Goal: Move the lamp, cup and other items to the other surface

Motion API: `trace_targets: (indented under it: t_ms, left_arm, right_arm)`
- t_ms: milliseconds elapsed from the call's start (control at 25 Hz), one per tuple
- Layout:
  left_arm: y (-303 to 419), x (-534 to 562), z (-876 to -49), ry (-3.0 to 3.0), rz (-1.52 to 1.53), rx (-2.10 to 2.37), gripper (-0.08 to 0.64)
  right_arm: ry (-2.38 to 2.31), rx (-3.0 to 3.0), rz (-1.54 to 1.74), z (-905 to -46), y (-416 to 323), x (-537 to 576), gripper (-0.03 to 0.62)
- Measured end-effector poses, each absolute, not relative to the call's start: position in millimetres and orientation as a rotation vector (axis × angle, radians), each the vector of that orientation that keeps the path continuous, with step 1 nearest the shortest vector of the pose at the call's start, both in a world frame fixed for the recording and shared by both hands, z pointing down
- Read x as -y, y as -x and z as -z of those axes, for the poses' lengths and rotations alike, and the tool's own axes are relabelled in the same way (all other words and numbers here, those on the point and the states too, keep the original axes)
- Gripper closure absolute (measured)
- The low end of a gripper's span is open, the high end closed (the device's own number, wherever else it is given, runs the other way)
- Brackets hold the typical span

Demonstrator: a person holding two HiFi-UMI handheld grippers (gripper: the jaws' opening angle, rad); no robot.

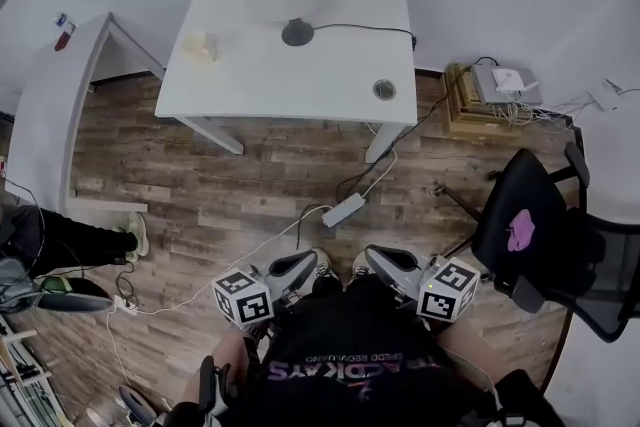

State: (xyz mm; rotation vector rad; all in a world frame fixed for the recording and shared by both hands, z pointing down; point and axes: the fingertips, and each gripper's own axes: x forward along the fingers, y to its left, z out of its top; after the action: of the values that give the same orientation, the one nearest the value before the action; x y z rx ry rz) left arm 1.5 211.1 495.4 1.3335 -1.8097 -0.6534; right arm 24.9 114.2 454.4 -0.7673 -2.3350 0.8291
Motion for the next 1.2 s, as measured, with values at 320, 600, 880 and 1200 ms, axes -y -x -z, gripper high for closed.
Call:
trace_targets:
  t_ms: [320,600,880,1200]
  left_arm:
    - [-17.7,-168.0,-468.9,-1.427,0.422,1.938,0.555]
    - [-37.4,-156.6,-484.7,-1.414,0.506,1.866,0.557]
    - [-15.4,-169.8,-475.5,-1.521,0.463,1.795,0.555]
    - [20.3,-212.3,-468.1,-1.56,0.529,1.749,0.555]
  right_arm:
    - [0.931,2.311,-0.784,-453.6,-37.5,-97.8,0.588]
    - [0.952,2.279,-0.687,-467.6,-45.2,-102.5,0.588]
    - [0.808,2.332,-0.732,-465.7,-25.7,-107.5,0.588]
    - [0.721,2.381,-0.651,-458.7,3.4,-144.3,0.588]
